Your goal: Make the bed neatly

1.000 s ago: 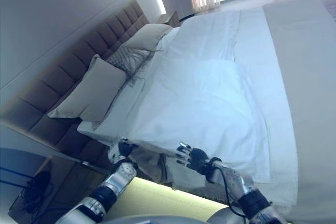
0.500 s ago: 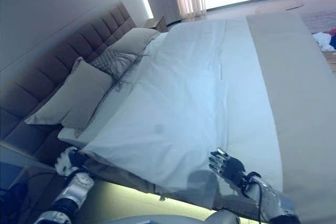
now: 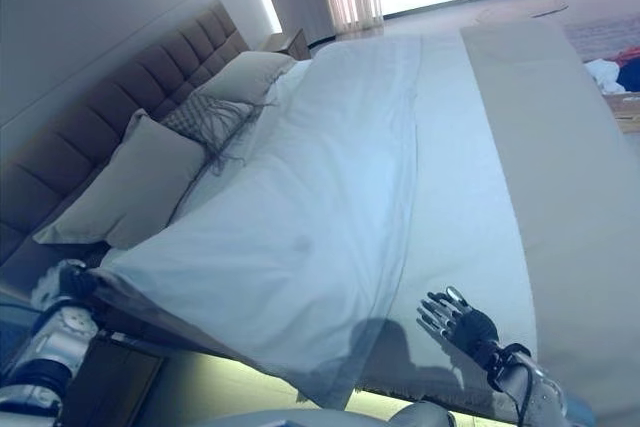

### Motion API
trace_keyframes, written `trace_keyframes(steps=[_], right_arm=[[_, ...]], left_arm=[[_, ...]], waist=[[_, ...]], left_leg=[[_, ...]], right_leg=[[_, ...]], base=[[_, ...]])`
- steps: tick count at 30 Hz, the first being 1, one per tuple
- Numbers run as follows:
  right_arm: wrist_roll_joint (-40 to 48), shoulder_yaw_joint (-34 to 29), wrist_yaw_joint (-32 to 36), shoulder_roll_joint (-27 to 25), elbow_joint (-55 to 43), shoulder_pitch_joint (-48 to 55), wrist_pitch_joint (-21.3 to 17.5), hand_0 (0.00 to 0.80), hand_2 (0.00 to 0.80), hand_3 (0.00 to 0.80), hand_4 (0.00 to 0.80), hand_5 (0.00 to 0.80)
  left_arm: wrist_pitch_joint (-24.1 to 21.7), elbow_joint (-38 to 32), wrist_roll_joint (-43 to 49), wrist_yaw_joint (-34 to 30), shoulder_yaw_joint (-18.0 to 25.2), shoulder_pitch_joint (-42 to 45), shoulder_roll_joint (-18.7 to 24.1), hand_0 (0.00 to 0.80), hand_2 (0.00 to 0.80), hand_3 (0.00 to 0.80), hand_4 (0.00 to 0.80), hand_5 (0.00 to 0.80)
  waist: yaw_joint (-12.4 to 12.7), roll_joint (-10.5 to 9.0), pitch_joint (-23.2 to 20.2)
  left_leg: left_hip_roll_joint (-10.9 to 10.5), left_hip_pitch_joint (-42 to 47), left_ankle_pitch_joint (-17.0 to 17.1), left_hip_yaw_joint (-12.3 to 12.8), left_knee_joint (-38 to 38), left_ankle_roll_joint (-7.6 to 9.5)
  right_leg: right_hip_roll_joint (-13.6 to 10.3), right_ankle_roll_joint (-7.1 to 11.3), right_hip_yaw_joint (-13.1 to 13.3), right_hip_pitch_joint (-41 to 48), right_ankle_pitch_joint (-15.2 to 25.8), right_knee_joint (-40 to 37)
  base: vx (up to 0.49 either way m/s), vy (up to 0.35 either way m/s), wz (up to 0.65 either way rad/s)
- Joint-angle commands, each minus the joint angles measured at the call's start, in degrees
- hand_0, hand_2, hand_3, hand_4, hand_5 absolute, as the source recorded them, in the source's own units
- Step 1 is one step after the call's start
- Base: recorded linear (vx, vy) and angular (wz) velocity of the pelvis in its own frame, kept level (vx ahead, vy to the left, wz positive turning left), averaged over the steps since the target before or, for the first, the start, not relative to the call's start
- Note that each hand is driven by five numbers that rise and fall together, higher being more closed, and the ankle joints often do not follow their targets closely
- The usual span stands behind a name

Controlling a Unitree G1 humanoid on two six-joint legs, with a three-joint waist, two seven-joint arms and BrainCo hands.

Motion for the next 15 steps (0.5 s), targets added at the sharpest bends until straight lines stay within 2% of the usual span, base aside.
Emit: trace_keyframes(steps=[1,4,6,11,12,14,15], right_arm=[[2.34,-2.20,0.58,3.32,-4.45,-0.94,-0.34,0.000,0.000,0.000,0.000,0.000],[2.21,-2.15,0.65,3.32,-4.92,-1.10,0.27,0.000,0.000,0.000,0.000,0.000],[1.79,-2.03,0.85,3.54,-5.08,-1.13,0.66,0.000,0.000,0.000,0.000,0.000],[1.79,-1.98,0.11,3.99,-5.41,-1.75,1.09,0.000,0.000,0.000,0.000,0.000],[1.77,-1.97,0.12,3.99,-5.52,-1.87,1.13,0.000,0.000,0.000,0.000,0.000],[1.88,-1.78,-0.10,3.91,-5.59,-2.06,1.34,0.000,0.000,0.000,0.000,0.000],[1.82,-1.78,-0.23,4.09,-5.67,-2.06,1.33,0.000,0.000,0.000,0.000,0.000]], left_arm=[[3.53,2.37,-0.61,3.76,13.66,-3.86,16.44,0.800,0.800,0.800,0.800,0.800],[3.35,3.55,-2.29,3.30,13.91,-5.11,17.84,0.800,0.800,0.800,0.800,0.800],[3.26,4.45,-1.85,2.51,13.31,-5.91,18.28,0.800,0.800,0.800,0.800,0.800],[3.99,4.70,-0.77,2.77,11.57,-6.24,16.32,0.800,0.800,0.800,0.800,0.800],[4.20,4.43,-1.33,3.25,11.82,-5.90,15.80,0.800,0.800,0.800,0.800,0.800],[4.06,4.75,-1.23,3.49,12.54,-5.28,15.20,0.800,0.800,0.800,0.800,0.800],[3.96,4.86,-0.48,3.39,12.95,-4.68,14.69,0.195,0.195,0.195,0.195,0.195]], waist=[[0.89,-2.04,-0.64],[0.45,-1.36,-0.65],[0.26,-1.02,-0.62],[0.33,-1.02,-0.55],[0.27,-0.98,-0.43],[0.31,-1.03,-0.53],[0.39,-1.10,-0.63]], left_leg=[[-4.14,-2.37,0.07,-0.65,-4.99,0.57],[-4.95,-2.37,-0.34,-0.48,-4.99,0.98],[-5.30,-1.84,-1.36,-1.25,-4.99,0.73],[-5.98,-1.96,-1.72,-1.95,-4.99,1.25],[-6.07,-2.51,-0.89,-1.29,-4.99,1.78],[-5.98,-2.46,-1.01,-1.32,-4.99,1.75],[-5.92,-2.54,-1.05,-1.38,-4.99,1.78]], right_leg=[[-4.82,6.87,-0.74,7.13,28.25,-20.60],[-4.91,6.92,0.20,6.39,28.53,-20.09],[-4.83,7.03,1.43,6.33,27.51,-19.28],[-4.62,7.03,1.85,5.72,27.61,-18.38],[-4.65,7.03,1.25,5.23,28.48,-18.46],[-4.24,6.99,1.26,5.31,27.88,-18.59],[-3.94,6.94,1.25,5.33,27.65,-18.86]], base=[[-0.014,0.091,-0.04],[-0.003,0.087,-0.03],[0.022,0.050,0.06],[-0.038,0.010,0.03],[-0.078,-0.004,0.01],[-0.042,-0.019,0.01],[-0.016,-0.039,-0.01]])
